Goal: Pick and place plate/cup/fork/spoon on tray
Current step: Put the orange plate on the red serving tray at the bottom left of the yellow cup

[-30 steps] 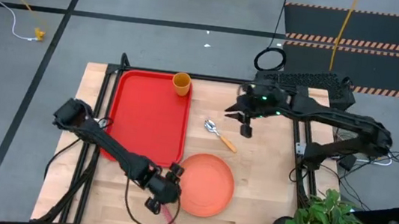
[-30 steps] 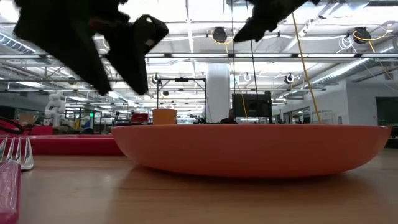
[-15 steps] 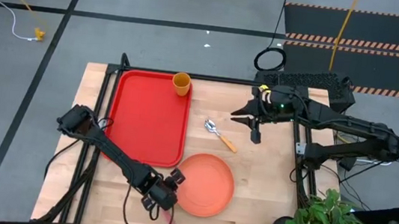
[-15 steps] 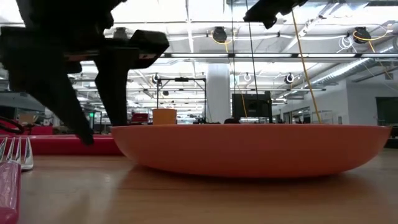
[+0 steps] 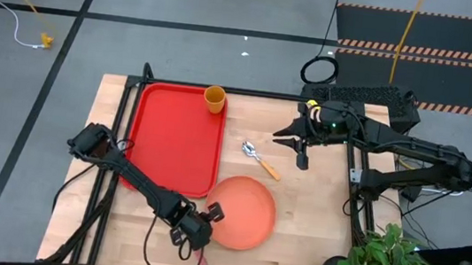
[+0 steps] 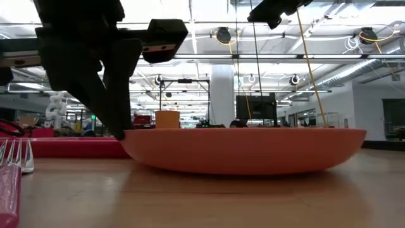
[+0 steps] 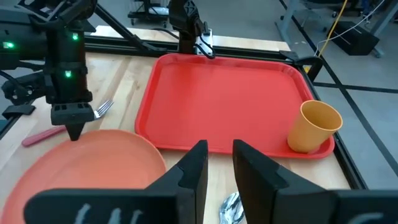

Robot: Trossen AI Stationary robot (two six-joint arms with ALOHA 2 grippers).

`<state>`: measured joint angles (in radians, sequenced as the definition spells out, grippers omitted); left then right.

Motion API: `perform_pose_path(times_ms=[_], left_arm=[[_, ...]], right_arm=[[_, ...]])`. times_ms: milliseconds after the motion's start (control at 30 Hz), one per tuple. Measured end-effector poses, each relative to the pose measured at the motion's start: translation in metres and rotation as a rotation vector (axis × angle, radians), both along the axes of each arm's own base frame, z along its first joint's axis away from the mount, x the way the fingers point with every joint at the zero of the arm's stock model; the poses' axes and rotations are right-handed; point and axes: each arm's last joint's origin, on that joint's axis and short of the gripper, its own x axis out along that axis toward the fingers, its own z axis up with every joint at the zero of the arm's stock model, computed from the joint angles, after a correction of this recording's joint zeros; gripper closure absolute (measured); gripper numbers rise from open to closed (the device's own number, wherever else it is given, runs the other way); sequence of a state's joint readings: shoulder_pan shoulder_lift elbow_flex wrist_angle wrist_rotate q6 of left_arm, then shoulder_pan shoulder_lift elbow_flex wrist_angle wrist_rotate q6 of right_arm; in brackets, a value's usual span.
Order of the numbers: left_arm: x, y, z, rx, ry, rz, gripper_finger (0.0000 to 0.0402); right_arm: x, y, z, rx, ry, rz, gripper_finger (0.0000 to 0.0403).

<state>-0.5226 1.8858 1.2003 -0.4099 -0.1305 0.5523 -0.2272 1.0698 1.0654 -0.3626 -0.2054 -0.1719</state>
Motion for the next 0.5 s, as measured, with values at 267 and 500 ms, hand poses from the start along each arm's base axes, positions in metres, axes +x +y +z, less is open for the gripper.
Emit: perform_pose_path(times_ms=[267, 500], left_arm=[[0.006, -0.003, 0.018, 0.013, -0.152, -0.111, 0.0396], [-0.003, 0.004, 0.058, 0.034, -0.272, -0.088, 0.0398]], right_arm=[[0.000, 0.000, 0.000, -0.017, 0.000, 0.007, 0.0337], [0.001, 0.000, 0.002, -0.026, -0.020, 0.009, 0.0337]])
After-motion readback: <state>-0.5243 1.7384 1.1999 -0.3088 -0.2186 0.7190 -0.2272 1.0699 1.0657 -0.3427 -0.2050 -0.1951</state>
